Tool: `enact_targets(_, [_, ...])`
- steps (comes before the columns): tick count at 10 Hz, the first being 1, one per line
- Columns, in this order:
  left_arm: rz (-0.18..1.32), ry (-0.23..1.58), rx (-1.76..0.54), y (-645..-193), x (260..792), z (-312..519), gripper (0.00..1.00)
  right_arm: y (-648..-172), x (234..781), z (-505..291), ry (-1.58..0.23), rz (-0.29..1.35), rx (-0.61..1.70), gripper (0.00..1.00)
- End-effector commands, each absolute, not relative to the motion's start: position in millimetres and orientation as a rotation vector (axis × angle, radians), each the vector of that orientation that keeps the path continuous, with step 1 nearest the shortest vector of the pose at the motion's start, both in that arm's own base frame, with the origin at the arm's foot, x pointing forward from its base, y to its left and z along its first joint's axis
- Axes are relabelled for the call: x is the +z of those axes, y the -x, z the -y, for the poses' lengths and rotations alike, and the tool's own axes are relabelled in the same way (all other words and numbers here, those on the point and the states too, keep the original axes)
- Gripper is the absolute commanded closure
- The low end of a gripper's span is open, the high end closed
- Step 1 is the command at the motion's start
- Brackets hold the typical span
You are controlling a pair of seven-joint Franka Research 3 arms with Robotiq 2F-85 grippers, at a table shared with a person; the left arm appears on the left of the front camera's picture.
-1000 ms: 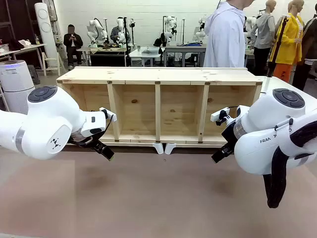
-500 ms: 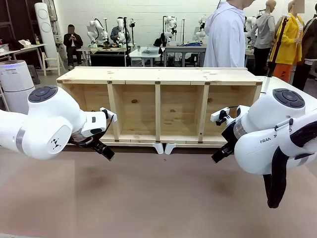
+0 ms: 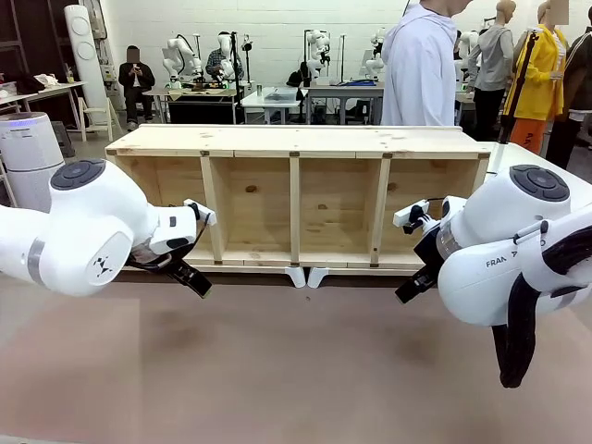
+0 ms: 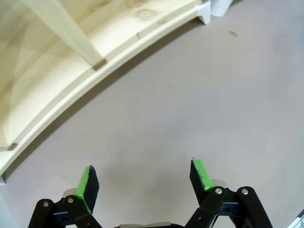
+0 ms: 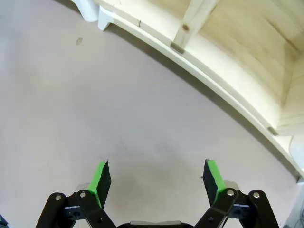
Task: Perform cable management.
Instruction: When the cord part of the Power Cable appears at the lower middle area of the table and stops, grasp the cord part of the Power Cable.
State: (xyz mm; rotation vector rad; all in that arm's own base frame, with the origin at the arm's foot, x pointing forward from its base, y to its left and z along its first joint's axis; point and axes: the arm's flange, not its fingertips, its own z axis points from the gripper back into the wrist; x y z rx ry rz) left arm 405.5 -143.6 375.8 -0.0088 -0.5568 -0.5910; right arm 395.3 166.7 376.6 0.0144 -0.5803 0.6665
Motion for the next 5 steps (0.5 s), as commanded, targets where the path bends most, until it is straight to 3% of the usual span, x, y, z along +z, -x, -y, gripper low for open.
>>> enact_targets(1, [0.615, 0.003, -0.541, -373, 393, 109, 0.00, -361, 384, -147, 0.034, 0.628, 0.659, 0.00])
enact_targets(5, [0.716, -0.083, -0.497, -299, 424, 57, 0.00, -279, 420, -121, 0.075, 0.720, 0.565, 0.00])
